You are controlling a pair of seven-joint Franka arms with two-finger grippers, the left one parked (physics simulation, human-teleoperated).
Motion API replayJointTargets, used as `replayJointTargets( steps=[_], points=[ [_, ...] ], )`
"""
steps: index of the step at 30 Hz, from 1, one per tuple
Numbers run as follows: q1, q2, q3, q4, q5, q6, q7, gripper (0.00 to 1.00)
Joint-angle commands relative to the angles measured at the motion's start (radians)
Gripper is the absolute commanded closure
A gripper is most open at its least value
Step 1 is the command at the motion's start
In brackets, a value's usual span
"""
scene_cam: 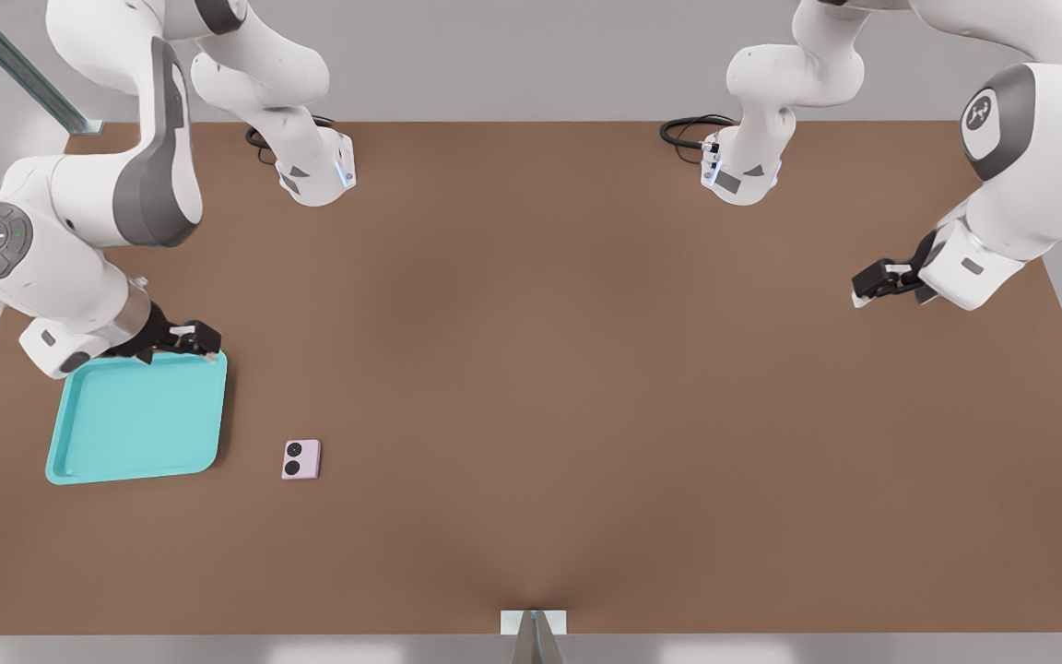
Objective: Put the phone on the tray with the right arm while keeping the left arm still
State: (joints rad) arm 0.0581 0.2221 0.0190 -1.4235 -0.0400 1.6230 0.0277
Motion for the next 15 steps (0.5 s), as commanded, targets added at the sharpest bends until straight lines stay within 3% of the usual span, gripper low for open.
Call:
replayJointTargets(
  steps=[1,4,9,15],
  points=[
    [0.000,-0.007,0.006,-0.017,-0.005,0.075,0.057,0.00],
    [0.022,0.029,0.030,-0.066,-0.008,0.135,0.179,0.00],
    [0.059,0.174,0.027,-0.169,-0.018,0.437,0.175,0.00],
    [0.101,0.410,-0.057,-0.049,0.034,0.549,0.098,0.00]
  ],
)
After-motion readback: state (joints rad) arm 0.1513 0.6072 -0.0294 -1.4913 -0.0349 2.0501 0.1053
